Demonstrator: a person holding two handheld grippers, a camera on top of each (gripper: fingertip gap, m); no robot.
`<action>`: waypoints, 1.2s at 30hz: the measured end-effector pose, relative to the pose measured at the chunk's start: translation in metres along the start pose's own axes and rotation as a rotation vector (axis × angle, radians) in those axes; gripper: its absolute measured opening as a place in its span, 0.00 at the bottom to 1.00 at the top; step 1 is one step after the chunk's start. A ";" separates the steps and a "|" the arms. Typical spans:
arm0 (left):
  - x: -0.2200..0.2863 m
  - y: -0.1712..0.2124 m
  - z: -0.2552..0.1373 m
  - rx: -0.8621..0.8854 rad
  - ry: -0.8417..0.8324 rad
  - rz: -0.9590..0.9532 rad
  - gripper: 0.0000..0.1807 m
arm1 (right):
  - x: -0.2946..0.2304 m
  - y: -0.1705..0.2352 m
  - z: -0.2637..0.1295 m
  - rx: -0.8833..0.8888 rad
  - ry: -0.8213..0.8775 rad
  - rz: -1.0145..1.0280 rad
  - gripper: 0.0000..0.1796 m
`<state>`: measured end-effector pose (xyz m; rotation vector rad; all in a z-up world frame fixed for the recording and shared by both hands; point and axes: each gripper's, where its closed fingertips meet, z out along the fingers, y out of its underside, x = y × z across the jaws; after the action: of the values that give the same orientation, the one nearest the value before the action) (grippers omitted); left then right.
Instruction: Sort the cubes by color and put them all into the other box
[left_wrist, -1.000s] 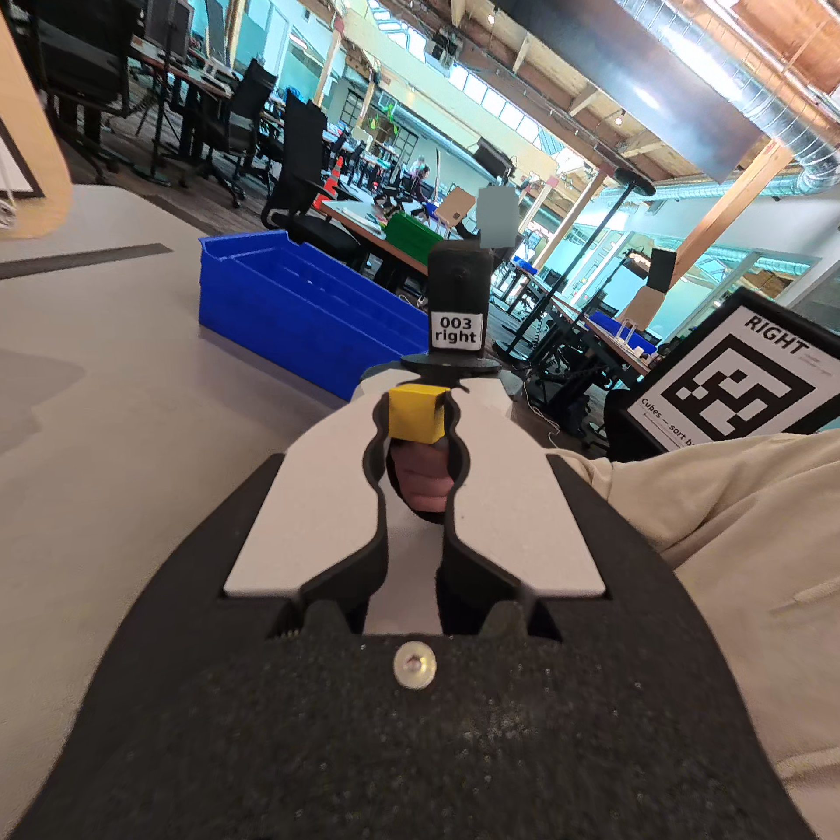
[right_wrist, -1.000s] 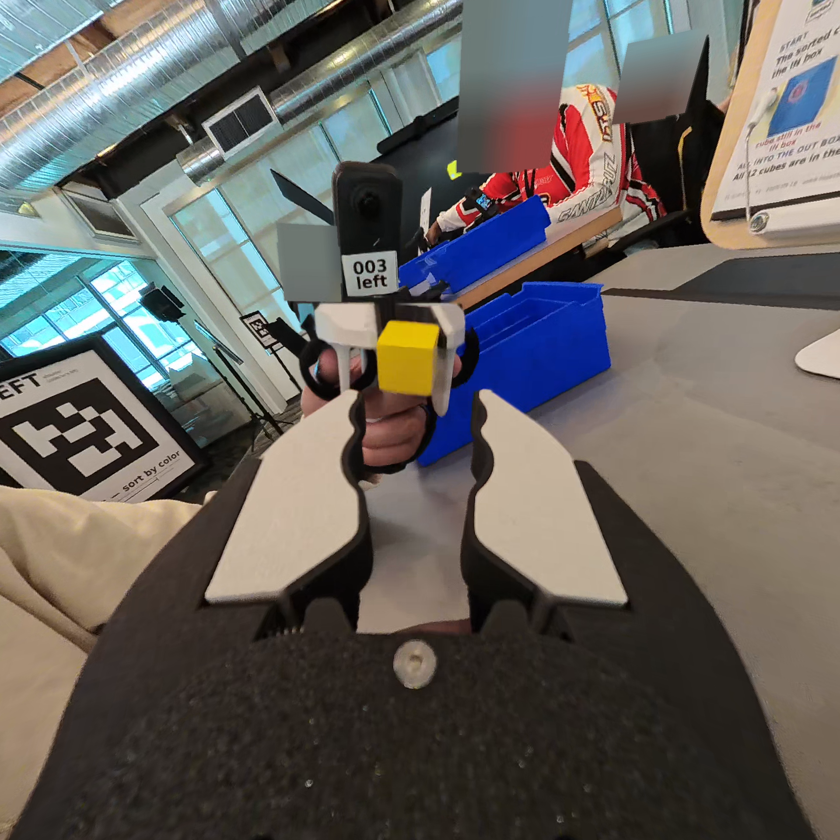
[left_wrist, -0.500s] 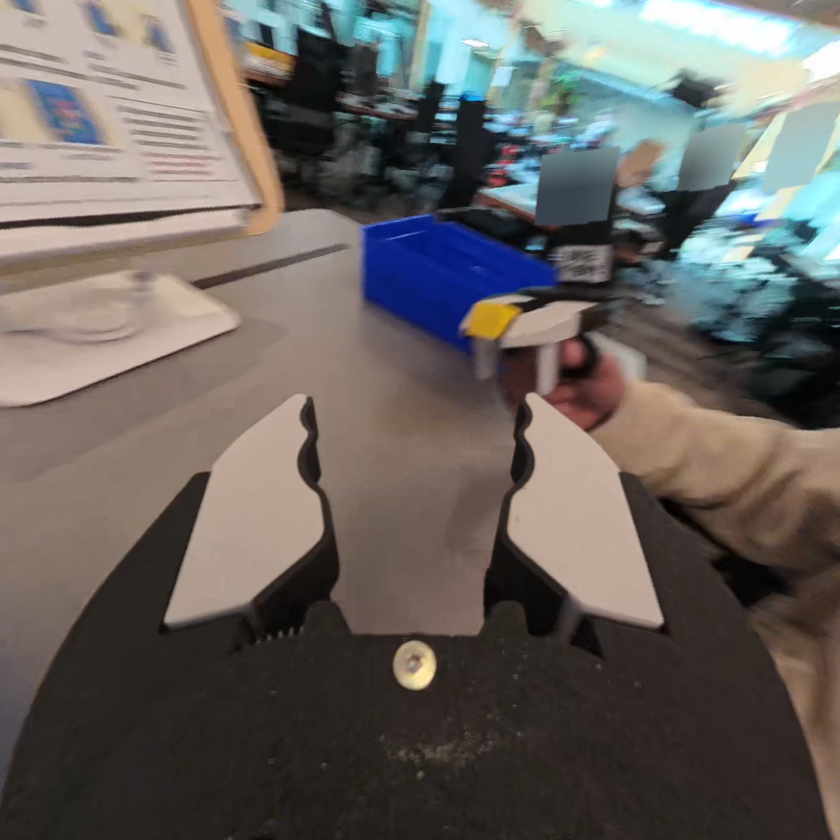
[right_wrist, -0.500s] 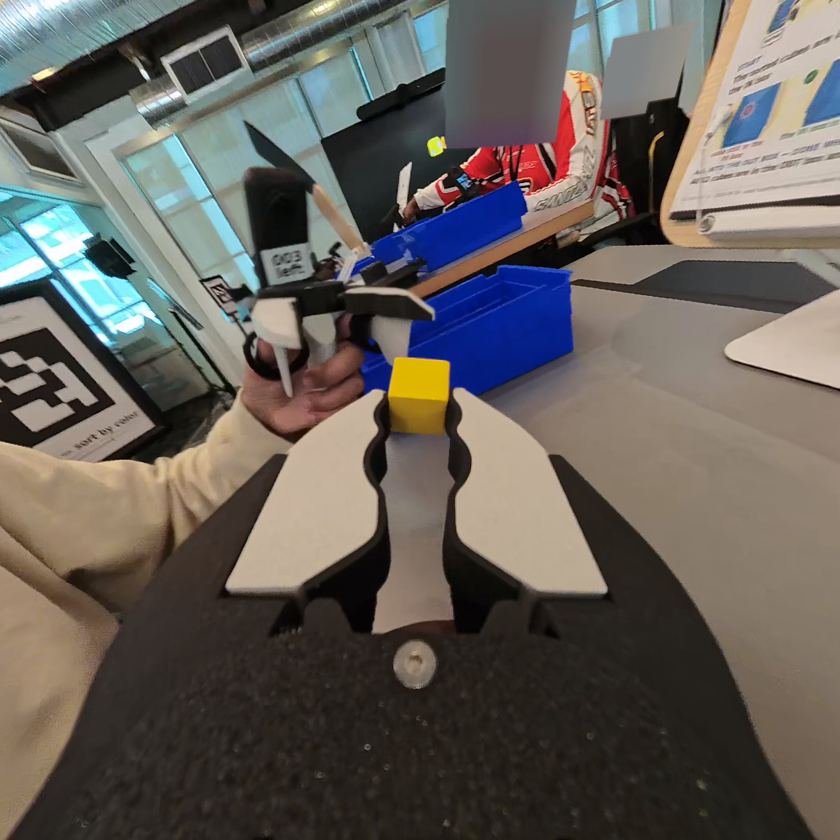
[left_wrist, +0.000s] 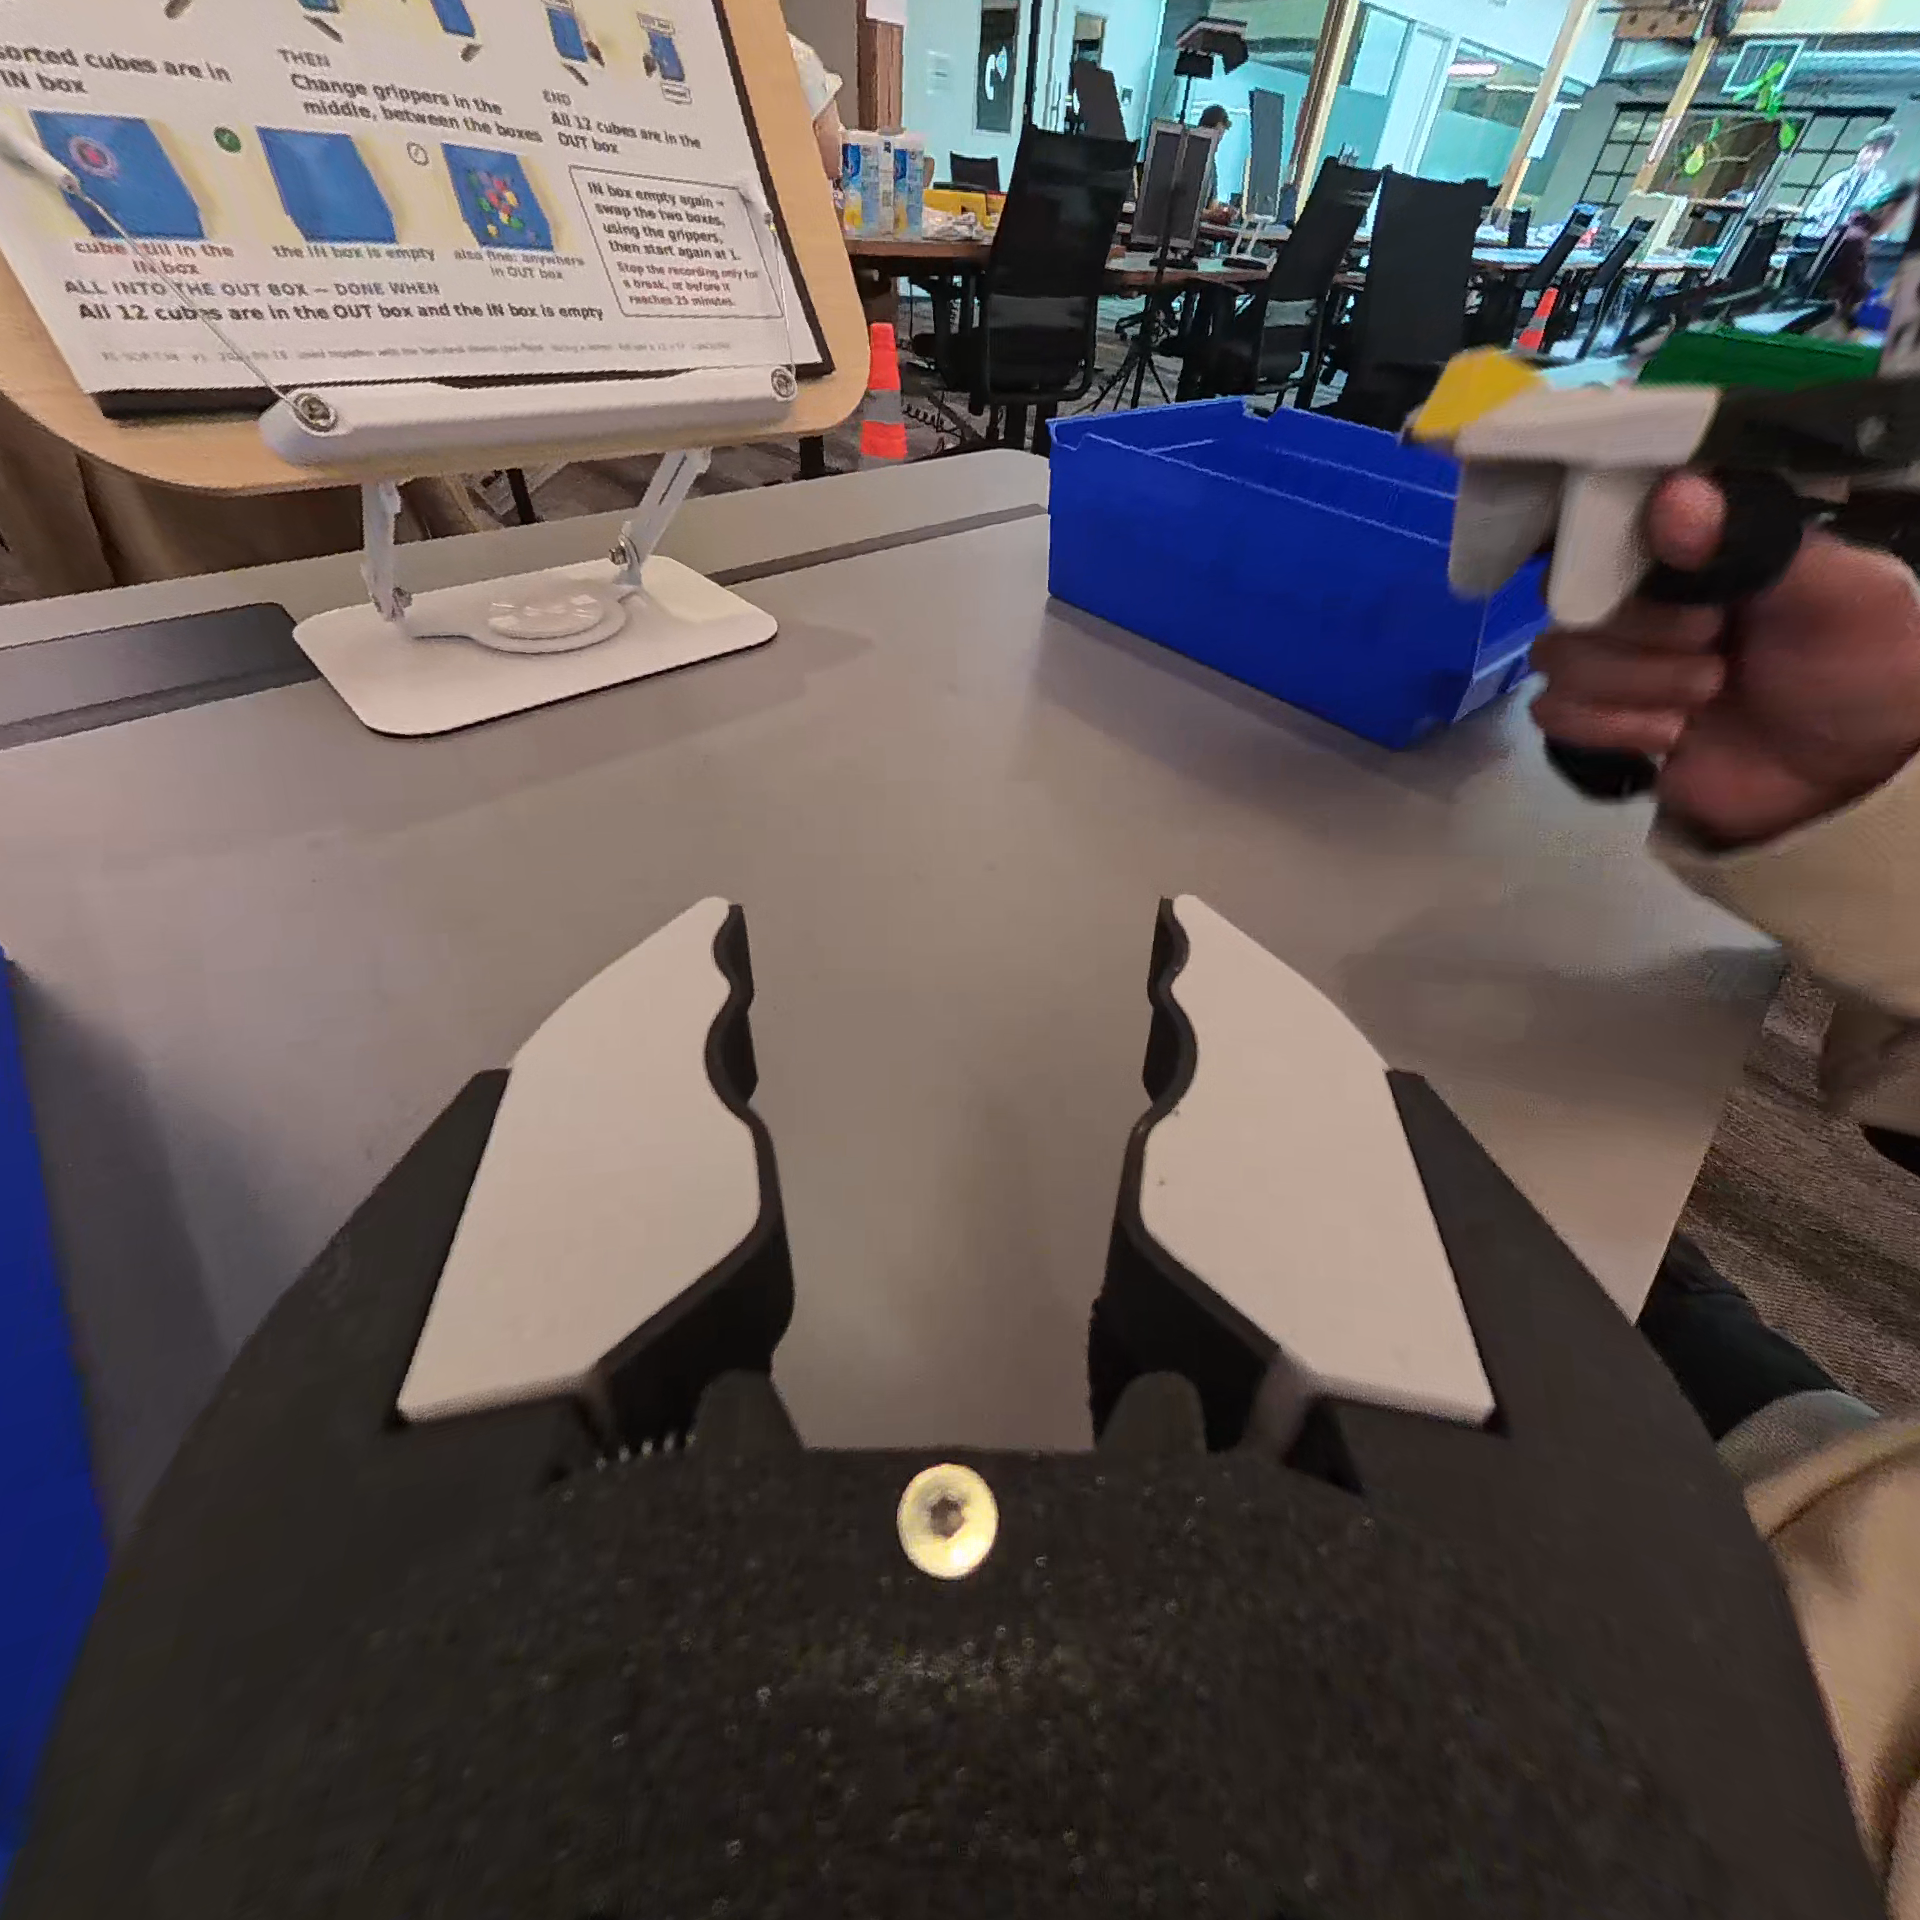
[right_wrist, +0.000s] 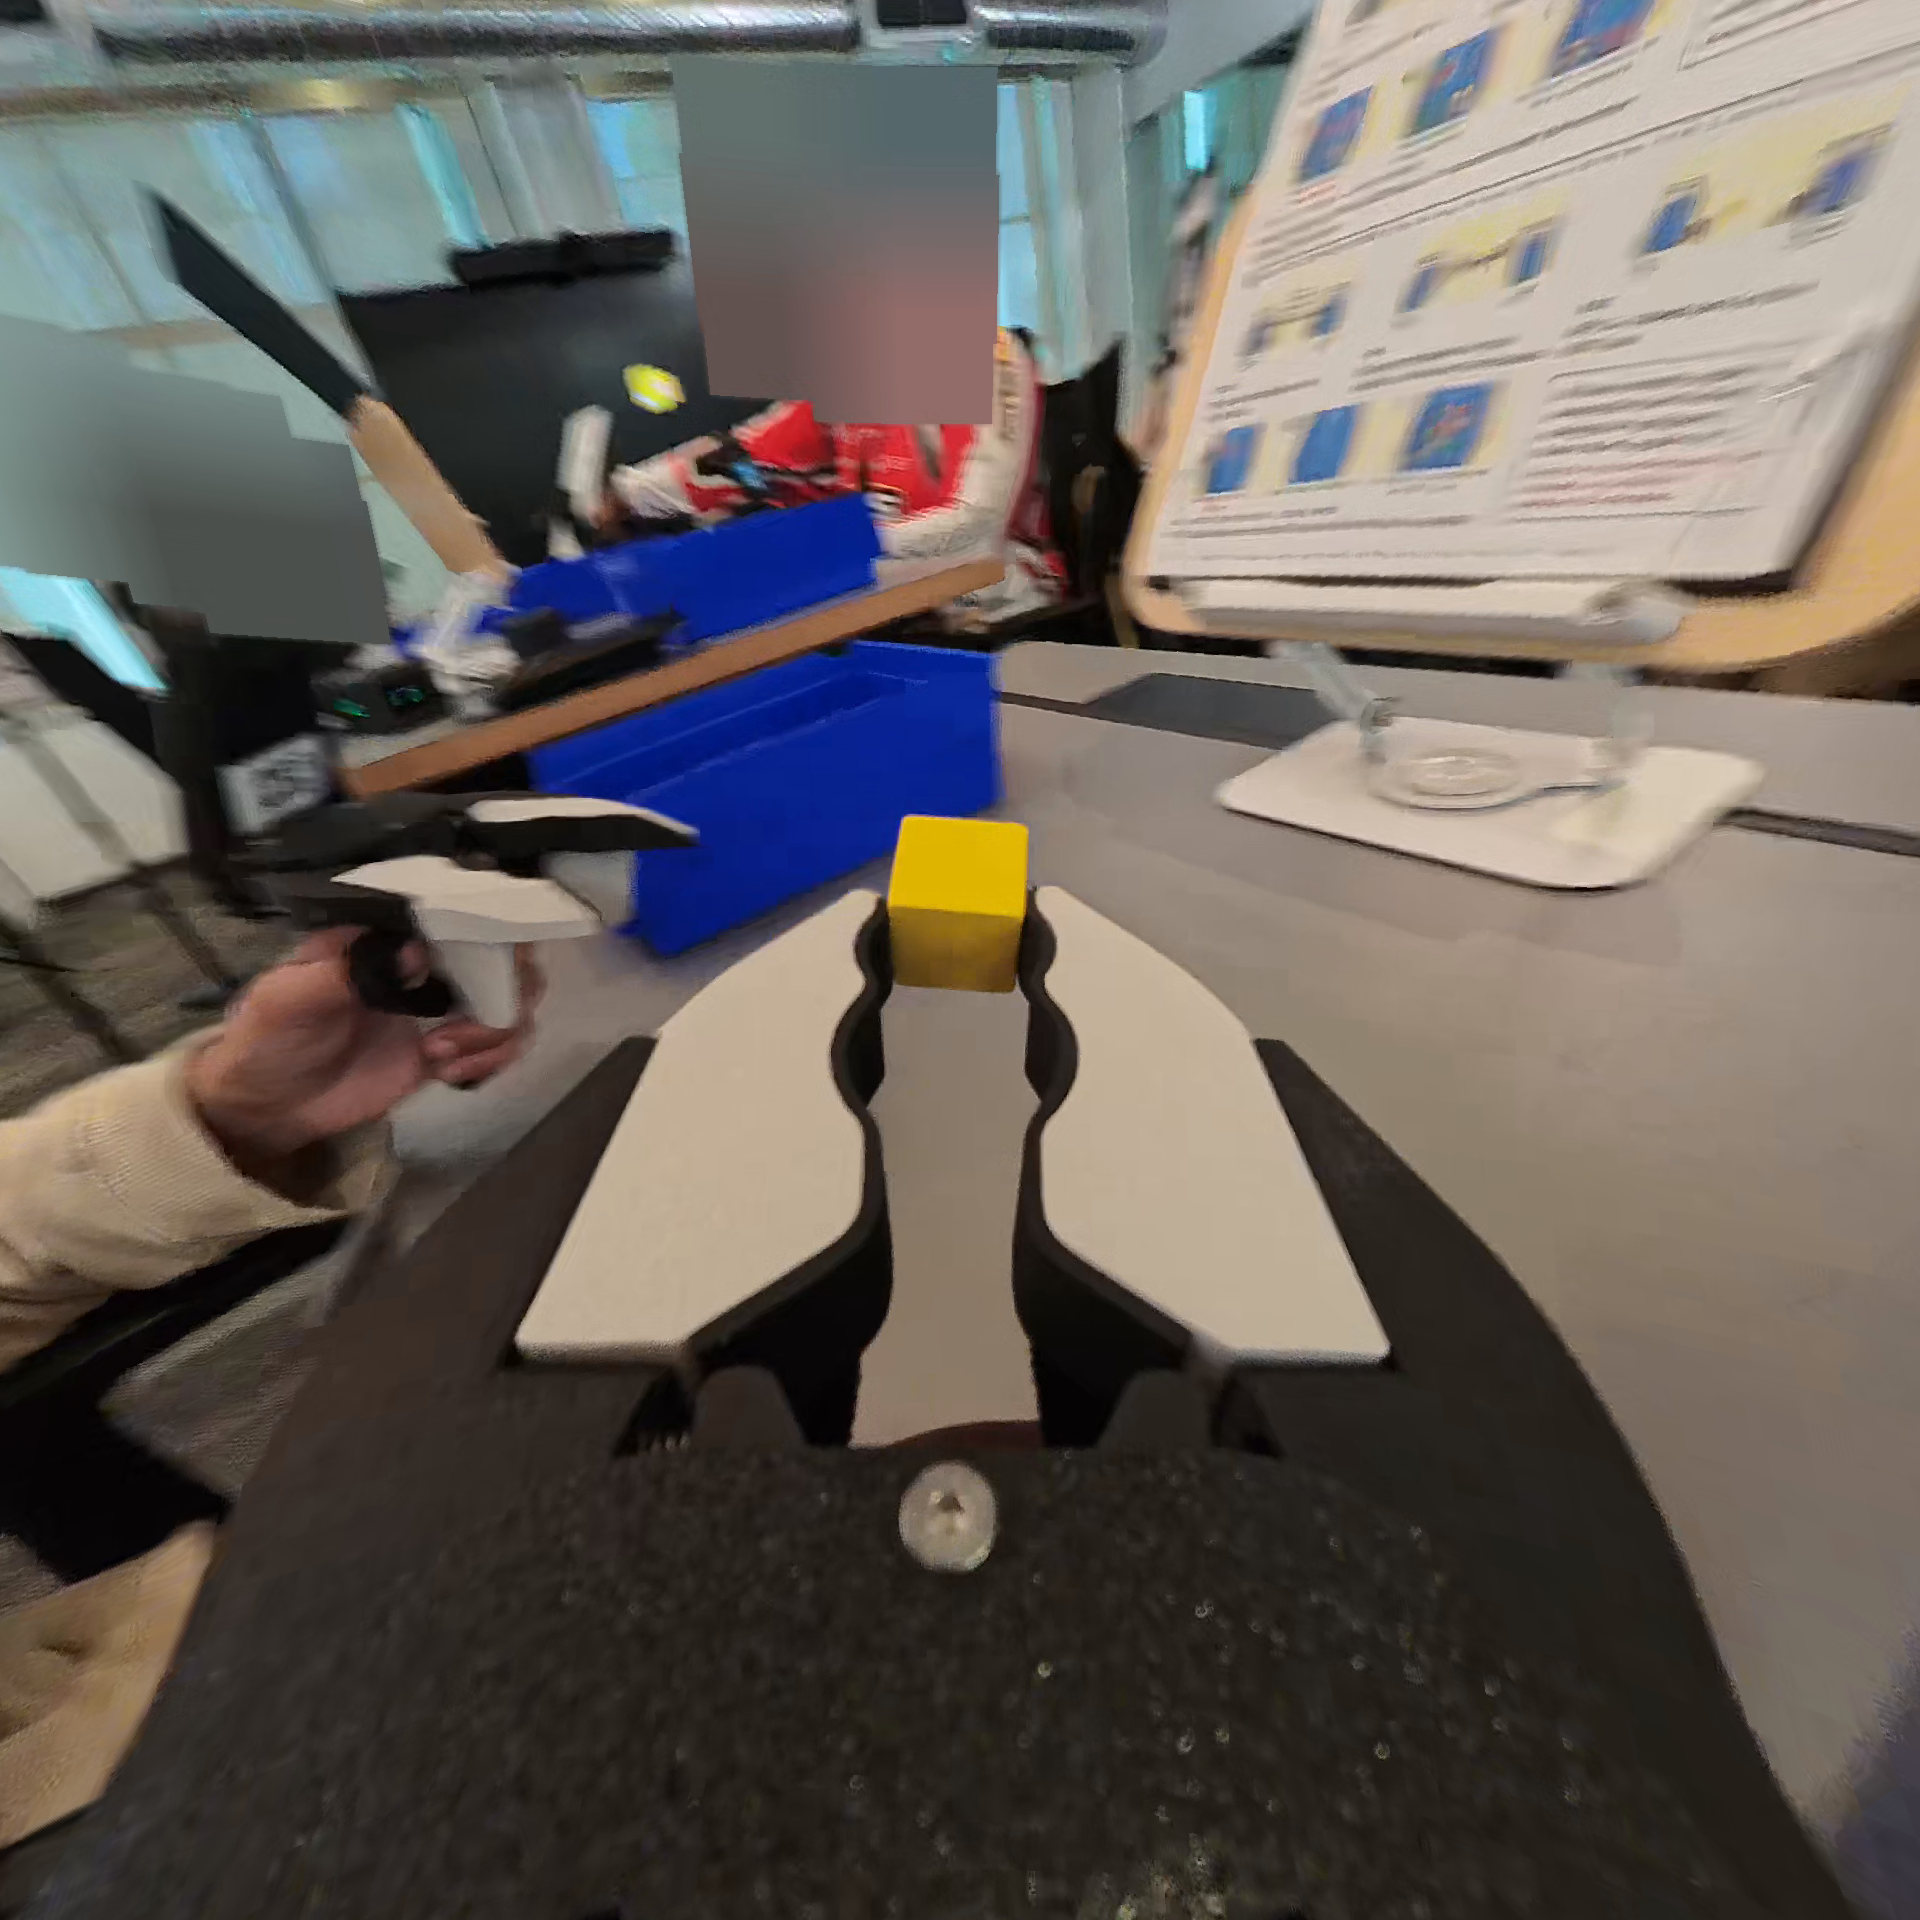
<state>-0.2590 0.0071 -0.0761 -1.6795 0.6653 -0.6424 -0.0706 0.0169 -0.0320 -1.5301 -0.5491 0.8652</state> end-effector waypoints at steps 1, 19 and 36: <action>0.001 0.000 0.000 -0.004 0.002 0.002 0.40 | 0.019 -0.012 -0.010 -0.011 0.083 -0.043 0.13; 0.013 0.021 0.009 -0.102 0.091 -0.018 0.41 | 0.357 0.073 -0.111 -1.327 0.612 0.326 0.13; -0.031 0.024 -0.024 -0.070 -0.210 -0.049 0.40 | -0.048 0.040 -0.016 -0.063 0.071 0.068 0.18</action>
<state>-0.3001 0.0094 -0.0968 -1.8036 0.5023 -0.4729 -0.0928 -0.0366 -0.0615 -1.6383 -0.4784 0.8492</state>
